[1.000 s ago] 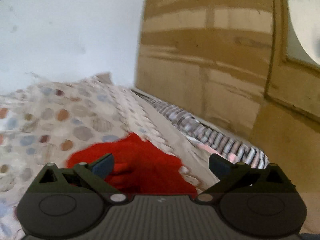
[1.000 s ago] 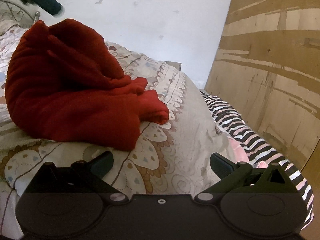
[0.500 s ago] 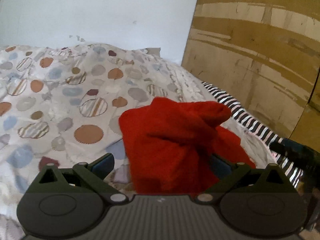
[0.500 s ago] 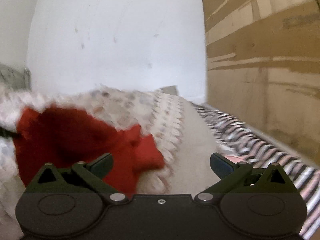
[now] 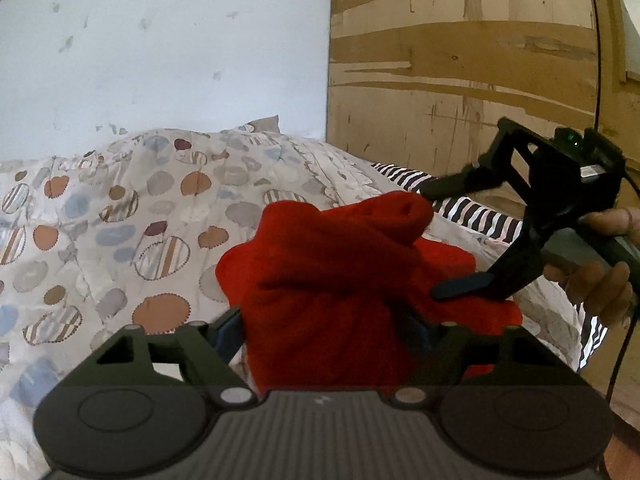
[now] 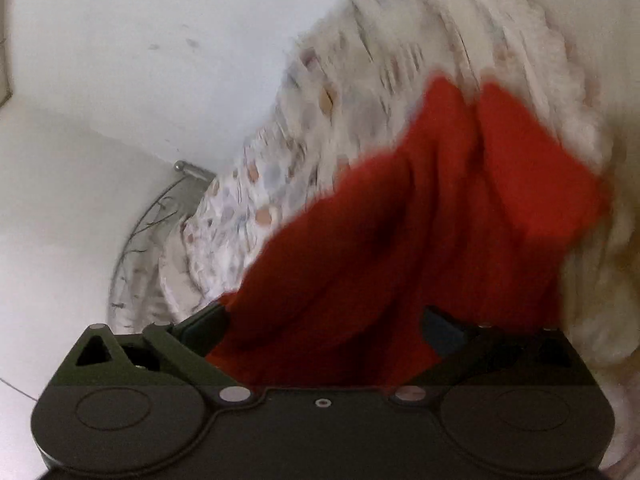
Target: Fold small clothes
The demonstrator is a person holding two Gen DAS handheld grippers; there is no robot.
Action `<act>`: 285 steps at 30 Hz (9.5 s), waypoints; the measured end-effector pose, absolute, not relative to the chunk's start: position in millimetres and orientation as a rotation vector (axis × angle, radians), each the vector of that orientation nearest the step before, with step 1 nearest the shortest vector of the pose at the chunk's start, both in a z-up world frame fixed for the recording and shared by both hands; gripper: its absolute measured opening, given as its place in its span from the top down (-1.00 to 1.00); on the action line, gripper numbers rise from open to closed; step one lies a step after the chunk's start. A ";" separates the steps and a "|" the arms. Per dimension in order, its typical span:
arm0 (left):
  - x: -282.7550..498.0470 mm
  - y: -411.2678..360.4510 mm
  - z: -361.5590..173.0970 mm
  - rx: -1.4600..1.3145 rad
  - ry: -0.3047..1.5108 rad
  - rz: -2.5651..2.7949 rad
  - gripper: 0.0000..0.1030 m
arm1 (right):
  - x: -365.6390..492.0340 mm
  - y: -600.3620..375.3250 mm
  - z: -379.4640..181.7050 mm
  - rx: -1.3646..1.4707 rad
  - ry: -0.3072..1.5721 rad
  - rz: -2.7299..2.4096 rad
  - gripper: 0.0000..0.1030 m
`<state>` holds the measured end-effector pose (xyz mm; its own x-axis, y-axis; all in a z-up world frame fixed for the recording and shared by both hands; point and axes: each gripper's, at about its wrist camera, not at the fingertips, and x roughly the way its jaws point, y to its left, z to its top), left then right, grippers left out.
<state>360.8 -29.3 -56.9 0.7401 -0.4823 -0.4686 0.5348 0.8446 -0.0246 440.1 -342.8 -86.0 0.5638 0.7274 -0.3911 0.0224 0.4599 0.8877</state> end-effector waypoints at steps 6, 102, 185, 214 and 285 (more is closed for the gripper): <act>356.1 -34.3 -56.3 0.173 0.443 -0.569 -0.35 | 445.4 -349.3 -90.3 1.158 0.821 0.511 -0.99; 360.2 -39.5 -95.1 -0.191 0.663 -0.423 -1.00 | 320.8 -354.3 -75.1 0.485 0.305 0.102 -0.99; 357.4 -80.5 -105.8 -0.171 0.719 -0.466 -1.00 | 407.3 -400.4 -141.4 0.542 0.413 0.134 -0.99; 361.2 -73.7 -110.8 -0.197 0.727 -0.494 -1.00 | 356.0 -411.2 -86.1 0.346 0.477 -0.003 -0.98; 372.8 -69.2 -92.2 -0.238 0.720 -0.492 -0.99 | 427.1 -408.0 -140.9 0.527 0.487 0.231 -0.54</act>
<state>372.8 -69.2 -92.2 0.6447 -0.5079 -0.5713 0.3478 0.8604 -0.3725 427.1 -408.0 -140.9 0.8617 0.3320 -0.3837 -0.0874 0.8421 0.5322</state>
